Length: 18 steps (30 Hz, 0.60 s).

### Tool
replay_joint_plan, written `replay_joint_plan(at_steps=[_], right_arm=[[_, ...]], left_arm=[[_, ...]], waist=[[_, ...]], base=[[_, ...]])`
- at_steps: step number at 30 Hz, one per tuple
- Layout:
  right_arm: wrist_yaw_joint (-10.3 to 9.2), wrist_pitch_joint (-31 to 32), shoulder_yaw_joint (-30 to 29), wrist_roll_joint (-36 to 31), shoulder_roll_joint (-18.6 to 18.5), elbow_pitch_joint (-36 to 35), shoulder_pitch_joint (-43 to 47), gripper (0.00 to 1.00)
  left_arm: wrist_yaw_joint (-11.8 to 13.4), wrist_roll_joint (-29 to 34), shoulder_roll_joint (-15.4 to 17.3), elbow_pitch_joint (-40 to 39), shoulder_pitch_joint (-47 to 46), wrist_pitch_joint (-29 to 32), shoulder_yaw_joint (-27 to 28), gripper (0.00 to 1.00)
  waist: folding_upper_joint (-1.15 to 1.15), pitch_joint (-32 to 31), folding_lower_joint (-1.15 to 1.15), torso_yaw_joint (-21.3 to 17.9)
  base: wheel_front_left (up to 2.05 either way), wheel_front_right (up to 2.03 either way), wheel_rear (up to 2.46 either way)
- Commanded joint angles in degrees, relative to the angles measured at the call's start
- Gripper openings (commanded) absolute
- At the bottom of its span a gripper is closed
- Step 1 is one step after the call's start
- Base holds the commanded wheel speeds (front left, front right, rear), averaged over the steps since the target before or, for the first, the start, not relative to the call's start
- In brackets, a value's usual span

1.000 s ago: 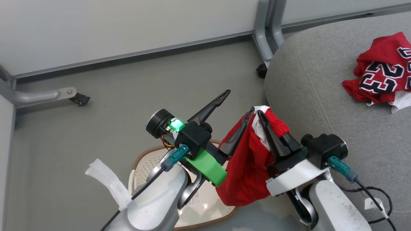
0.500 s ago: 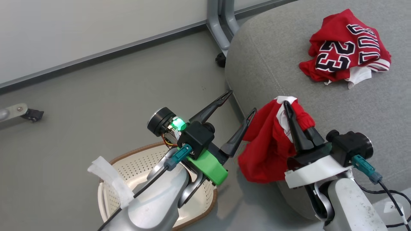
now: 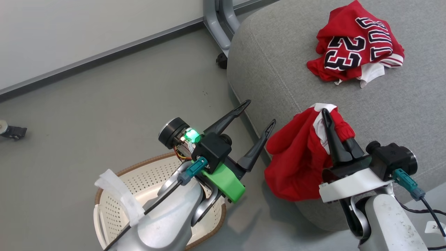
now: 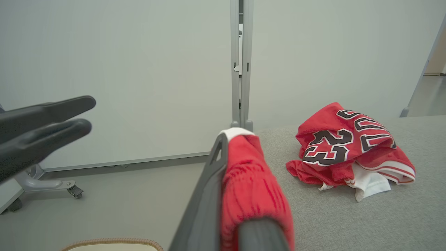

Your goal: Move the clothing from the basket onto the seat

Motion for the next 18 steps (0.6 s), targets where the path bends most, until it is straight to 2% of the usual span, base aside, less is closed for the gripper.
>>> replay_joint_plan(at_steps=[1, 9, 18], right_arm=[[-0.06, -0.01, -0.20, -0.21, -0.14, -0.08, 0.60, 0.00], [-0.06, -0.01, -1.26, -2.78, -1.53, -1.48, -5.53, 0.00], [-0.06, -0.01, -7.33, -2.02, -7.34, -2.14, -21.36, 0.00]], left_arm=[[-0.17, -0.41, 0.38, 0.10, 0.45, -0.03, 0.01, 1.00], [-0.17, -0.12, 0.92, 0.04, 0.45, -0.03, 0.31, 1.00], [-0.17, 0.71, 1.39, 0.03, -2.71, -0.03, -0.40, 1.00]], waist=[[0.00, -0.04, 0.00, -0.03], [0.00, 1.57, 0.00, 0.11], [0.00, 8.54, 0.00, 1.07]], base=[[0.00, 0.00, 0.00], [0.00, 0.00, 0.00], [0.00, 0.00, 0.00]])
